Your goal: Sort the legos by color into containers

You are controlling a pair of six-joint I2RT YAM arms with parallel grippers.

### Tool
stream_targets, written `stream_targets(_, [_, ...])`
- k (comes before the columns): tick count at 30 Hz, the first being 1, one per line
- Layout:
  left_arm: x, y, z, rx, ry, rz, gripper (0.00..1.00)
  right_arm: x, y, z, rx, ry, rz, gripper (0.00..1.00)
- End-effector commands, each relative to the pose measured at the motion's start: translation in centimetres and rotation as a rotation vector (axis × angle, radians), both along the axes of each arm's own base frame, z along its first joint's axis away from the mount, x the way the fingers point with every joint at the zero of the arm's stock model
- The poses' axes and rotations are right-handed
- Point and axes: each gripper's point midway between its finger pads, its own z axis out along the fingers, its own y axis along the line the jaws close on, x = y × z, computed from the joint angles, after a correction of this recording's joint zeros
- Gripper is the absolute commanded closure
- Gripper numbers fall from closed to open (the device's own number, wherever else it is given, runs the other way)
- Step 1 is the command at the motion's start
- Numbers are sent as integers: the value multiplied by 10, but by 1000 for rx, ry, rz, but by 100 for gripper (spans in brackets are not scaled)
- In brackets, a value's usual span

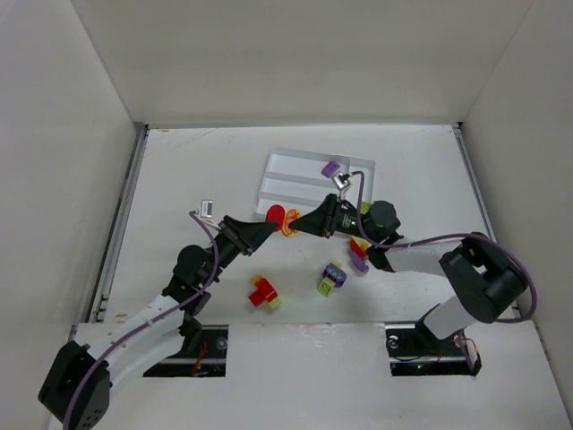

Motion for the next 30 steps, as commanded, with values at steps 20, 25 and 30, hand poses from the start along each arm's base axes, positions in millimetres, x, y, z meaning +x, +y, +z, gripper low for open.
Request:
stream_targets(20, [34, 50, -6, 34, 5, 183, 89, 74, -42, -11, -66, 31, -263, 63])
stream_targets(25, [44, 48, -21, 117, 32, 209, 89, 136, -44, -38, -364, 15, -494, 62])
stream_targets(30, [51, 55, -35, 212, 57, 261, 89, 186, -38, -79, -746, -24, -618, 62])
